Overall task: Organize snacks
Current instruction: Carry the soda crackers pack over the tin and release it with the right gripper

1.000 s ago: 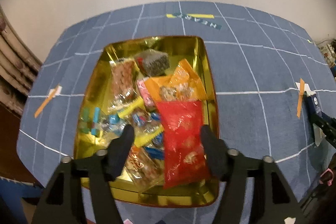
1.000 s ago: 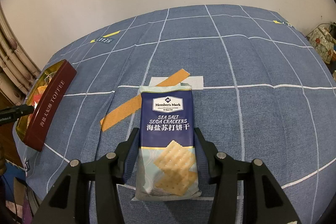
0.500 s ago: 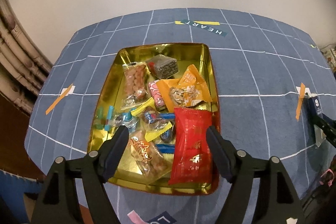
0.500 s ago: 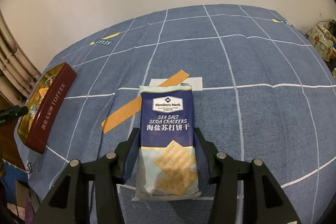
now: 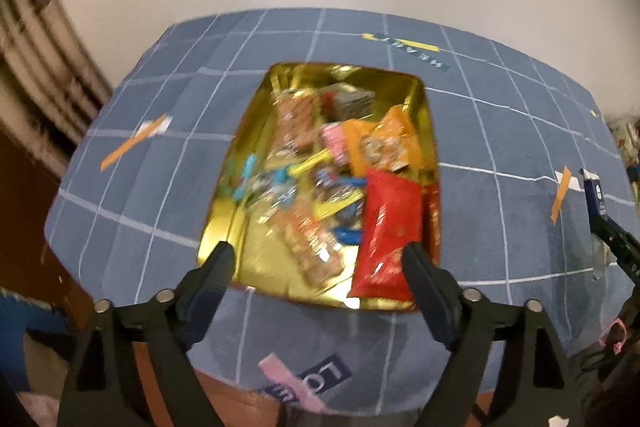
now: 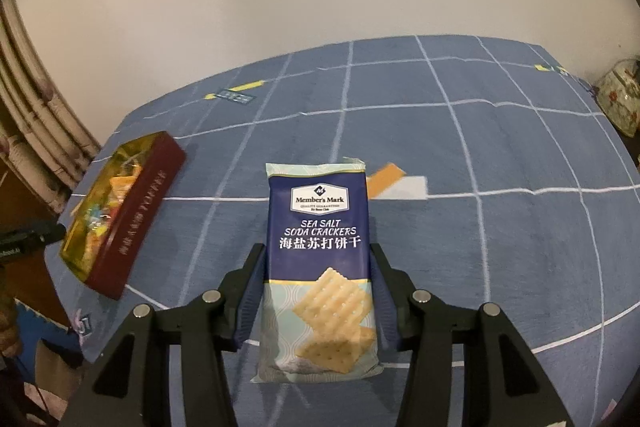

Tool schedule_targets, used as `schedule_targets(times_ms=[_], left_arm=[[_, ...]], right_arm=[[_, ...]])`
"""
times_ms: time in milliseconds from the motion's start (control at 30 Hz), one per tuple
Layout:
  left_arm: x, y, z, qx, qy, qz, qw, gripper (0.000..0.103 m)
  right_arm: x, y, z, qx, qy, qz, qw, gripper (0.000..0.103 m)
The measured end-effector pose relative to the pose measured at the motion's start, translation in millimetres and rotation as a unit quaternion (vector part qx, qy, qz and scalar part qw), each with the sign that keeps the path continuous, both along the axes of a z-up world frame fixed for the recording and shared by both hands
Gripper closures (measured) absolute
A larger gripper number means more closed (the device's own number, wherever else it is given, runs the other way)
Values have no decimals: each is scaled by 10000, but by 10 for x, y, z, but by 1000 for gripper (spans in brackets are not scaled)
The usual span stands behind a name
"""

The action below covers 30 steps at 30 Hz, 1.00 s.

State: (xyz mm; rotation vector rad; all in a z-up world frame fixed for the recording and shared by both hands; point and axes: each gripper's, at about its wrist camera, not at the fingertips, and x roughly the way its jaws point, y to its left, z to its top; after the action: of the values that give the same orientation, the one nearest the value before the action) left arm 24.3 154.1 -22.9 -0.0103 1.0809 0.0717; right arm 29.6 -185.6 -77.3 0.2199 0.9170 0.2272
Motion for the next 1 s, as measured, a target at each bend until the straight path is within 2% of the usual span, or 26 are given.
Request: schedule_targets(times_ms=[67,267,400,467,700,1000], left_arm=[[-85,116,40,-37,-119,142,9998,11],[-275,327,221,24,-515,391,9979,5],[-345,381,348,413,-848,519,9942,4],[-334,438,363,368,-902,520,9939,4],[-273,714,236,361,-731,893,9927,4],[-257,751,160,279,-618,820,9943,4]], right_arm=[[-17,124,66,-1,-55,142,9999,53],[22,675,316,59,-235,708,9972,53],[94,1183,463,205,-285,1211,9920,53],[143,1415,497,299,-251,1423,9891,53],[311,2196,494,426,-63,1947,9799,53],[487,2648,395,452,121,2089,9768,53]])
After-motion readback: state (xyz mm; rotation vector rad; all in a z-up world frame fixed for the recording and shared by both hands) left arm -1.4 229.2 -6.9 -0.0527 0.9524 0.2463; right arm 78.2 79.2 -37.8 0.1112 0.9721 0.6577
